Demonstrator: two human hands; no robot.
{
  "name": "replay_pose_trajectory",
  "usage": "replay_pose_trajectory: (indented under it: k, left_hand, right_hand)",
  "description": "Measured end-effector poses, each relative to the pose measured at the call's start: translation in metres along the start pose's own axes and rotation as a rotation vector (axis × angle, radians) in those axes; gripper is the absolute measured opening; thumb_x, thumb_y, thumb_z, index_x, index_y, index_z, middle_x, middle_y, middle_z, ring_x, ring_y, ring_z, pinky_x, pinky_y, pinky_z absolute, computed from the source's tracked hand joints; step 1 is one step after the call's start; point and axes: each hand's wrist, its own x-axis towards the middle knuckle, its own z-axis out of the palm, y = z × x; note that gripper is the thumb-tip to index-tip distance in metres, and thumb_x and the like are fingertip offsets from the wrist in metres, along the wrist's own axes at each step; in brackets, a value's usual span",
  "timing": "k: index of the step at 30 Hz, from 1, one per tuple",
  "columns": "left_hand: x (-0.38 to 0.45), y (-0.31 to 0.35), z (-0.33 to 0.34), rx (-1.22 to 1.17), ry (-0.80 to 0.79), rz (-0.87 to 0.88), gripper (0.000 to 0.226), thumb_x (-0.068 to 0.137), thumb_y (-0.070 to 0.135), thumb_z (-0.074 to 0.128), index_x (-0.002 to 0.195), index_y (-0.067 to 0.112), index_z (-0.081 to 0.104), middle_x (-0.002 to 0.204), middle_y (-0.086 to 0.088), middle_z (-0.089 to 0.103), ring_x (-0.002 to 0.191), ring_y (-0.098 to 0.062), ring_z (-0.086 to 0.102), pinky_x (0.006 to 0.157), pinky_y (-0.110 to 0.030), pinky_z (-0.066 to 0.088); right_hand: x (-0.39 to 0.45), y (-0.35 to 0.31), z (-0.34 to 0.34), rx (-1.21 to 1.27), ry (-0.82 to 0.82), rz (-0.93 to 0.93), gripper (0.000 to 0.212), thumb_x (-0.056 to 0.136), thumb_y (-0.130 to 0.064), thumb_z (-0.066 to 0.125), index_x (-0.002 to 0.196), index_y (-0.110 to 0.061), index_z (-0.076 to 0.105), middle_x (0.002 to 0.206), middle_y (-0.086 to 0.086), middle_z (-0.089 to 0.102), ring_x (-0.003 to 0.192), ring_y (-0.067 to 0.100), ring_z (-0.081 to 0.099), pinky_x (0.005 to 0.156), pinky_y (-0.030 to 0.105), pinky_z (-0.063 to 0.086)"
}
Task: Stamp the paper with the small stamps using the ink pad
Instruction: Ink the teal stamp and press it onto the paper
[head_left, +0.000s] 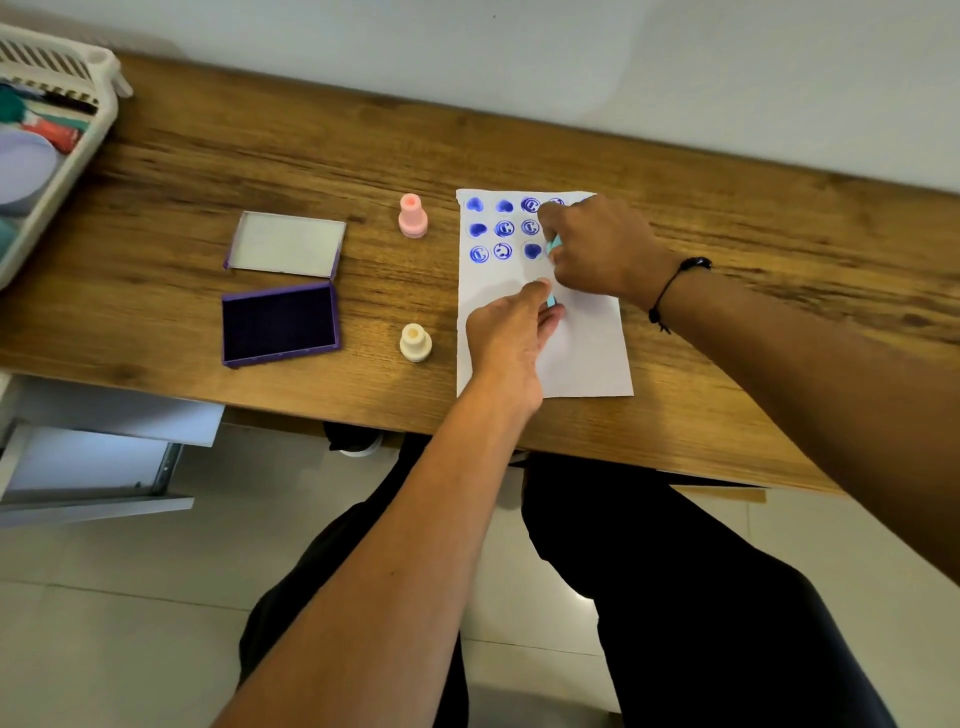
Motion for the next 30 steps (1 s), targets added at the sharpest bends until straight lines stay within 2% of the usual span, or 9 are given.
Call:
replay_pose_trajectory:
  k: [3,5,6,9,10,12,16,21,30]
  left_hand:
    - [-0.001,0.000,0.000,-0.014,0.010,-0.013,0.022,0.078,0.005,0.067,0.099,0.000,0.061,0.104,-0.019,0.067,0.093,-0.027,0.068,0.080,-0.032,0.057]
    - [-0.002,0.001,-0.001,-0.042,0.002,-0.005,0.011,0.078,0.004,0.066,0.088,0.002,0.061,0.094,-0.016,0.066,0.087,-0.025,0.067,0.082,-0.034,0.057]
    - [-0.003,0.002,-0.001,-0.052,0.006,0.010,0.007,0.078,0.004,0.066,0.081,0.004,0.060,0.088,-0.013,0.065,0.083,-0.023,0.066,0.082,-0.034,0.057]
    - [-0.006,0.007,-0.002,-0.090,0.015,0.070,0.005,0.079,0.006,0.066,0.077,0.007,0.061,0.081,-0.009,0.065,0.076,-0.018,0.065,0.075,-0.028,0.057]
    - [-0.006,0.008,-0.002,-0.107,-0.003,0.088,0.005,0.080,0.007,0.065,0.076,0.007,0.061,0.079,-0.008,0.065,0.073,-0.017,0.065,0.073,-0.026,0.057]
    - [-0.009,0.010,-0.004,-0.123,-0.041,0.115,0.006,0.082,0.008,0.063,0.075,0.007,0.062,0.078,-0.008,0.064,0.072,-0.017,0.064,0.071,-0.023,0.056]
    - [-0.012,0.010,-0.007,-0.107,-0.074,0.144,0.006,0.082,0.009,0.062,0.076,0.009,0.062,0.077,-0.006,0.063,0.071,-0.015,0.060,0.070,-0.023,0.054]
    - [-0.015,0.012,-0.009,-0.105,-0.091,0.148,0.007,0.082,0.009,0.063,0.075,0.009,0.061,0.074,-0.006,0.063,0.067,-0.014,0.060,0.061,-0.020,0.054]
    - [-0.019,0.016,-0.011,-0.120,-0.084,0.133,0.007,0.083,0.010,0.062,0.076,0.007,0.061,0.073,-0.007,0.063,0.065,-0.014,0.060,0.061,-0.020,0.054]
  right_hand:
    - [0.000,0.003,-0.014,0.020,-0.028,0.024,0.024,0.082,-0.012,0.049,0.104,-0.008,0.058,0.105,0.020,0.066,0.095,0.040,0.058,0.068,0.038,0.044]
    - [-0.002,0.009,-0.031,0.197,0.049,0.065,0.023,0.079,-0.012,0.053,0.099,-0.009,0.063,0.106,0.017,0.067,0.097,0.036,0.059,0.073,0.036,0.046]
    - [-0.003,0.012,-0.041,0.311,0.100,0.095,0.020,0.078,-0.012,0.055,0.095,-0.008,0.064,0.101,0.016,0.068,0.089,0.033,0.061,0.069,0.033,0.048]
    - [-0.014,0.018,-0.063,0.654,0.162,0.234,0.010,0.076,-0.017,0.060,0.083,-0.010,0.062,0.074,0.005,0.059,0.048,0.012,0.055,0.036,0.019,0.045]
    - [-0.018,0.018,-0.066,0.737,0.159,0.272,0.006,0.076,-0.017,0.061,0.080,-0.012,0.061,0.066,0.002,0.056,0.041,0.008,0.051,0.032,0.017,0.043]
    - [-0.027,0.016,-0.068,0.847,0.130,0.319,0.005,0.077,-0.016,0.062,0.073,-0.016,0.060,0.059,0.001,0.055,0.039,0.009,0.047,0.033,0.018,0.042]
    - [-0.037,0.009,-0.064,0.969,0.077,0.351,0.017,0.079,-0.012,0.059,0.066,-0.023,0.058,0.058,0.002,0.057,0.032,0.003,0.044,0.035,0.017,0.041]
    - [-0.043,0.005,-0.064,1.057,0.050,0.369,0.017,0.082,-0.010,0.057,0.070,-0.022,0.059,0.061,0.005,0.055,0.030,0.003,0.042,0.036,0.017,0.041]
    - [-0.048,-0.003,-0.064,1.123,0.044,0.374,0.016,0.083,-0.009,0.057,0.071,-0.019,0.059,0.058,0.005,0.052,0.029,0.005,0.038,0.040,0.022,0.040]
